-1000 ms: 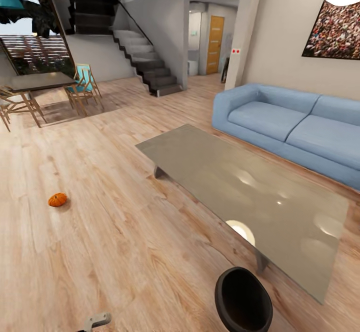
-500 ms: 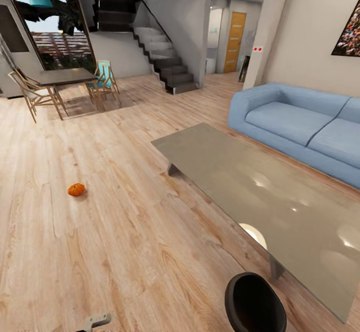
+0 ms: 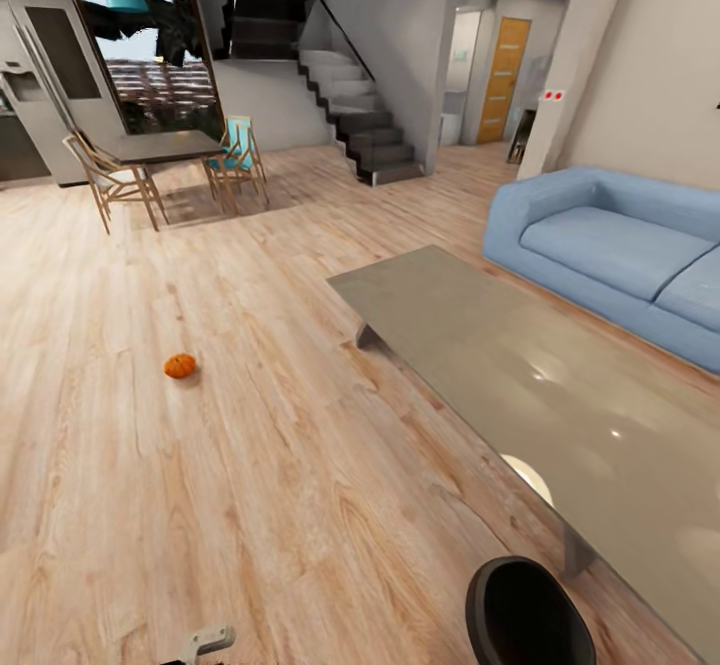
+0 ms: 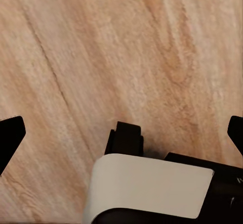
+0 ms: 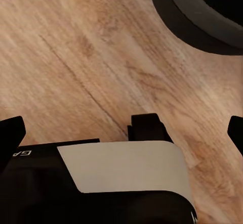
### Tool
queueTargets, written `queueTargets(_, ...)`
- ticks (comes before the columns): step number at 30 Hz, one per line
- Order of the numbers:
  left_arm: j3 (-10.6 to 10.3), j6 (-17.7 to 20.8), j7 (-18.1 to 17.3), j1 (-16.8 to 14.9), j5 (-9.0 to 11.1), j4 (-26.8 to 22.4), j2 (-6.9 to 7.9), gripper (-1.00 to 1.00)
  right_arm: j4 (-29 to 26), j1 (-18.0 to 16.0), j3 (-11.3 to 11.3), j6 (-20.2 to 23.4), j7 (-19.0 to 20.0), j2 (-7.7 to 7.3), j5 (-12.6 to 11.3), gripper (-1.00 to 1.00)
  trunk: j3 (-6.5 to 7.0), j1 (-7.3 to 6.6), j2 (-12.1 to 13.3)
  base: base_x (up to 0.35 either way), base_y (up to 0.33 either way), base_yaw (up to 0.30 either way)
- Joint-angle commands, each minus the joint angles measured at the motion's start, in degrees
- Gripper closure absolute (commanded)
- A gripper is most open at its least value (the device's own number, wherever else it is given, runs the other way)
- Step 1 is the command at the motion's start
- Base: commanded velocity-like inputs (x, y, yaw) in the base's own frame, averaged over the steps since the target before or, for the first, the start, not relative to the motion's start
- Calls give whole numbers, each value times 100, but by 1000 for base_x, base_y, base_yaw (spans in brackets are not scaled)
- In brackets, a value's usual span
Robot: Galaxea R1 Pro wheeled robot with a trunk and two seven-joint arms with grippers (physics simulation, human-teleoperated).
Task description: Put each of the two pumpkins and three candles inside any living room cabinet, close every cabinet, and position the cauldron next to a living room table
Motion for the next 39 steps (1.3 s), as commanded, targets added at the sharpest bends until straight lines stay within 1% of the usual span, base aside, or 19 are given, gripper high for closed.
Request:
queueTargets(1, 0, 0, 0, 0, 0, -4, -8, -100, 1, 0, 0, 4, 0, 0, 0, -100, -3, 0, 0, 0, 0, 197)
queueTargets(8, 0, 0, -1, 37, 4, -9, -64, -100, -4, 0, 1, 18, 8, -13, -6, -100, -13, 0, 0, 0, 0, 112)
queueTargets(18, 0, -6, -2, 67, 5, -27, -165, -100, 3, 0, 1, 19, 1, 1, 1, -100, 65, 0, 0, 0, 0, 71)
queueTargets(39, 0, -9, -1, 70, 5, -27, -177, -100, 4, 0, 0, 19, 7, 1, 1, -100, 194, 0, 0, 0, 0, 223)
